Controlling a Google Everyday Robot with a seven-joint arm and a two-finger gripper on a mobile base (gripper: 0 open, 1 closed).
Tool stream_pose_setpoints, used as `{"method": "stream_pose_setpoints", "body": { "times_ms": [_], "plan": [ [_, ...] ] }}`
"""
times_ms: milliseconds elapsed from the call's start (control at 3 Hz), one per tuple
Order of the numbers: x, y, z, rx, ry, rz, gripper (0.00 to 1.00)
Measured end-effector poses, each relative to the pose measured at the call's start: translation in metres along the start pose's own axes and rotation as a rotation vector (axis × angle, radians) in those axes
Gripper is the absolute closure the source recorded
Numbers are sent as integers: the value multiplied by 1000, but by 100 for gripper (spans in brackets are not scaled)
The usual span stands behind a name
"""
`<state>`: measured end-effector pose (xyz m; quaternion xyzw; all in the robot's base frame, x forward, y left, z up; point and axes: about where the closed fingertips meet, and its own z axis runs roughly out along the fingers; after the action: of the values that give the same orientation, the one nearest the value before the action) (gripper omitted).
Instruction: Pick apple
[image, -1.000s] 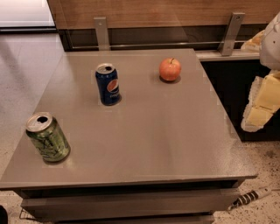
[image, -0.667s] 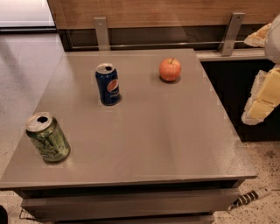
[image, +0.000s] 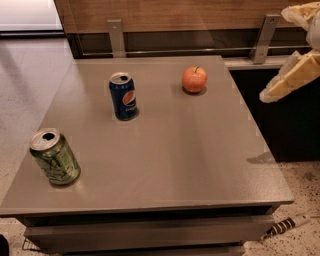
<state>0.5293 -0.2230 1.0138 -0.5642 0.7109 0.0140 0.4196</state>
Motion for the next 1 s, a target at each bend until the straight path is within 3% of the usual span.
{"method": "stream_pose_setpoints", "body": {
  "times_ms": [333,667,1000],
  "plan": [
    [-13,-17,24,19,-179,35,0],
    [-7,-22,42,6,-248,133,0],
    [-7,-22,43,6,-248,133,0]
  ]
}}
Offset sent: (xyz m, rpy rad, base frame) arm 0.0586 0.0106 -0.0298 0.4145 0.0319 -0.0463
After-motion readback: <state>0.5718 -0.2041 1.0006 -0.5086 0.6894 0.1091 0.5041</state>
